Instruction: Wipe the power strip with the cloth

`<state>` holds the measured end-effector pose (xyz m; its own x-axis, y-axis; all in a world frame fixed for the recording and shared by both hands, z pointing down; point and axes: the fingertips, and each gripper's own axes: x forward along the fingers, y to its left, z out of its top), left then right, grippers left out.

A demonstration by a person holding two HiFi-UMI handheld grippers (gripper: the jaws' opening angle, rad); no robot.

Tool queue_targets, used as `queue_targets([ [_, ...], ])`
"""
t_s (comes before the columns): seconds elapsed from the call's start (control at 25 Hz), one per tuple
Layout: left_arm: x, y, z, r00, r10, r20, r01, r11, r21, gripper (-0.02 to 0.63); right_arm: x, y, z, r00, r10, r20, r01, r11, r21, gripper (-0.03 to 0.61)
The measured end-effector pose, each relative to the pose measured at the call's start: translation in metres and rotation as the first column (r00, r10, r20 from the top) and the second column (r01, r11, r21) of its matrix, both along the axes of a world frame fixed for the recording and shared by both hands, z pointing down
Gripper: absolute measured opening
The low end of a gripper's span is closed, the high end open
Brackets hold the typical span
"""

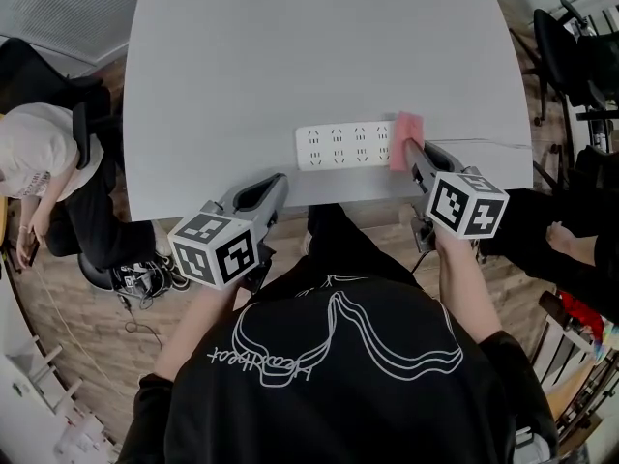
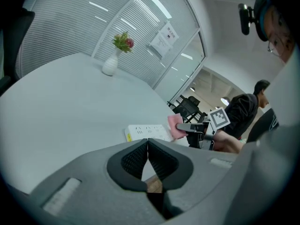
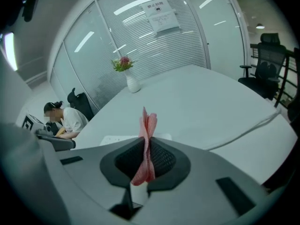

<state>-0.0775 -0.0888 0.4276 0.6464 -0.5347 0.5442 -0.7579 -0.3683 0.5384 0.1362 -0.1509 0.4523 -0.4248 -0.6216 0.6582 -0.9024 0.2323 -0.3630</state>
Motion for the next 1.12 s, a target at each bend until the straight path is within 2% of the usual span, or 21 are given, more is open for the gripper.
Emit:
queue_targets([
  [0.12, 0.0, 0.002, 0.0, 1.0, -0.01, -0.001, 0.01, 1.0, 0.002, 0.014, -0.018, 0.002, -0.01, 0.998, -0.031, 0.048, 0.03, 0.999, 0.013, 0.038],
  [0.36, -0.003, 0.003, -0.003, 0.999, -0.037, -0.002, 0.037, 0.999, 0.011, 0.014, -0.067, 0.002, -0.02, 0.983, -0.151, 0.101, 0.149, 0.988, 0.032, 0.038],
  [0.68, -0.028, 0.004, 0.001, 0.996, -0.084, -0.004, 0.084, 0.996, -0.002, 0.014, -0.146, 0.007, -0.006, 0.947, -0.31, 0.088, 0.31, 0.951, 0.015, 0.038],
  [0.88, -0.04, 0.005, 0.002, 0.995, -0.096, -0.008, 0.096, 0.995, -0.006, 0.014, -0.17, 0.011, 0.008, 0.94, -0.337, 0.061, 0.338, 0.941, -0.012, 0.038],
  [1.12, -0.047, 0.005, 0.007, 0.994, -0.112, -0.013, 0.112, 0.994, -0.015, 0.014, -0.177, 0.011, 0.021, 0.939, -0.342, 0.046, 0.344, 0.938, -0.039, 0.038],
])
